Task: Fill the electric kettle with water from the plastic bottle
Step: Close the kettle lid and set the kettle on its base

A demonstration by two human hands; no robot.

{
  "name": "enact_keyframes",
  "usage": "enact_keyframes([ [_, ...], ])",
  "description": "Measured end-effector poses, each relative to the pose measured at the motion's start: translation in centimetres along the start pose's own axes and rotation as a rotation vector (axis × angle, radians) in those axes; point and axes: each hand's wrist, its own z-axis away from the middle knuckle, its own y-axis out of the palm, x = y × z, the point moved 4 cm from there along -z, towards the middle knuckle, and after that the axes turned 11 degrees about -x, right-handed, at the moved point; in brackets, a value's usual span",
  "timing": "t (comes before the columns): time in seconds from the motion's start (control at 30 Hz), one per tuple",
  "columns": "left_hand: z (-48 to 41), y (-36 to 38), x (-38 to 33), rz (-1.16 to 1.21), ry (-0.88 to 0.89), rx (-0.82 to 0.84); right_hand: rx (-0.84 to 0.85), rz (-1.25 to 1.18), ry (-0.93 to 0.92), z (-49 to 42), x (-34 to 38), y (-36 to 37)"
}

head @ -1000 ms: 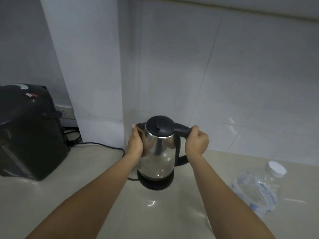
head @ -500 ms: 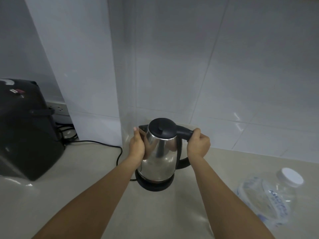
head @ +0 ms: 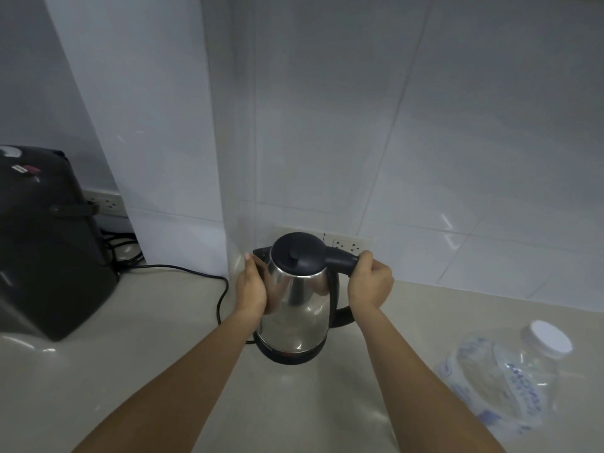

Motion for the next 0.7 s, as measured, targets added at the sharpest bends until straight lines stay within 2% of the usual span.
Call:
enact_keyframes([
  [0.3, -0.3, 0.0, 1.0, -0.013, -0.046, 0.0, 0.059, -0.061, 0.031, 0.3, -0.4, -0.1],
  [0.7, 0.2, 0.1, 0.8, 0.058, -0.098, -0.001, 0.403, -0.225, 0.26, 0.3, -0.6, -1.3],
])
